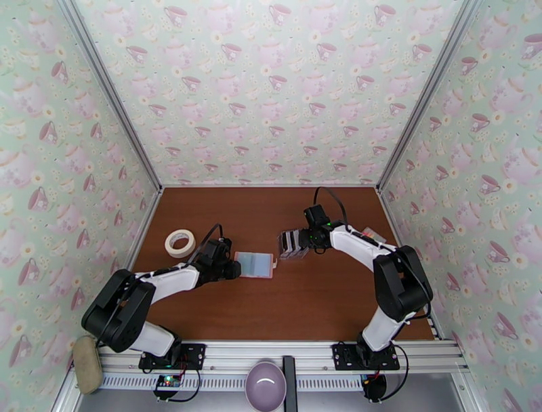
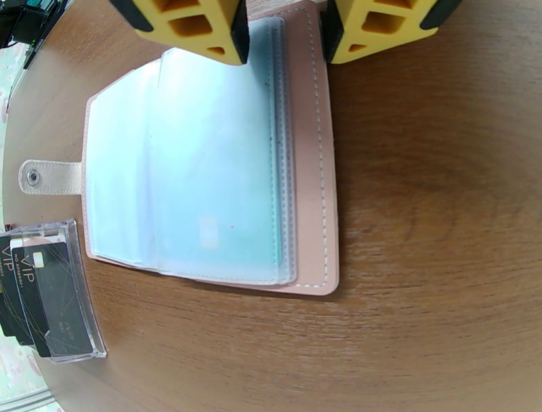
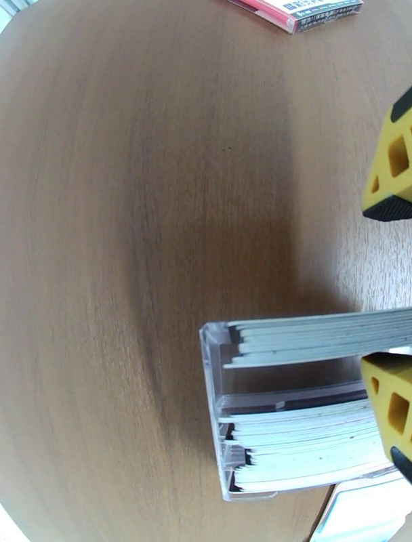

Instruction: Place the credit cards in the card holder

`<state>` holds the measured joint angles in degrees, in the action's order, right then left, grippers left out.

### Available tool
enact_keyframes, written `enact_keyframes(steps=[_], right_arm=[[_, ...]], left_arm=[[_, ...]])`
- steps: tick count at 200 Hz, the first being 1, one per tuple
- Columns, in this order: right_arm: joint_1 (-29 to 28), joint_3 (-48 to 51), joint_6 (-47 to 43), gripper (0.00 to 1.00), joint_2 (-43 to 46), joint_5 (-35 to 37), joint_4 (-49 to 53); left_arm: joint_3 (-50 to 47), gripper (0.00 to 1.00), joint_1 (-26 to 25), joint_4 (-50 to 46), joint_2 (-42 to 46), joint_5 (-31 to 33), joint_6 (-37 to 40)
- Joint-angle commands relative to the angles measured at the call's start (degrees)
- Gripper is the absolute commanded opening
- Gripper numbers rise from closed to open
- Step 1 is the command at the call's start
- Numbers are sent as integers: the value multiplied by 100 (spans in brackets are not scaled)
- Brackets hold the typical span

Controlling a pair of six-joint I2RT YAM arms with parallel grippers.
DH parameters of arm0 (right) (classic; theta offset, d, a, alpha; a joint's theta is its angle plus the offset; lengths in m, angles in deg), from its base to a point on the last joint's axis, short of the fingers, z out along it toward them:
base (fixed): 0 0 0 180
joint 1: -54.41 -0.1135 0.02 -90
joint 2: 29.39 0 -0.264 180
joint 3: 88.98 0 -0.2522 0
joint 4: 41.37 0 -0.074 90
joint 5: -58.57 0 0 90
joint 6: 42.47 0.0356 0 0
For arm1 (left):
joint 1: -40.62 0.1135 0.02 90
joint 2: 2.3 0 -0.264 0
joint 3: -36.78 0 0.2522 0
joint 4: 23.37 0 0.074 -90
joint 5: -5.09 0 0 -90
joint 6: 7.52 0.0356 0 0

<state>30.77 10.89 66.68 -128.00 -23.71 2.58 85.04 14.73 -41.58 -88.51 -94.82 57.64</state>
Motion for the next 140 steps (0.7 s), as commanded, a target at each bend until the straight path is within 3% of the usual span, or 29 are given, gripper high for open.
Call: enact_keyframes(steps=[1, 140], right_arm=[[17, -107, -106, 55, 194, 318, 127], [17, -267, -141, 52, 331, 448, 226]], left_arm=[[-13, 37, 14, -65, -272, -237, 23], [-9, 37, 57, -30, -351, -351, 15]])
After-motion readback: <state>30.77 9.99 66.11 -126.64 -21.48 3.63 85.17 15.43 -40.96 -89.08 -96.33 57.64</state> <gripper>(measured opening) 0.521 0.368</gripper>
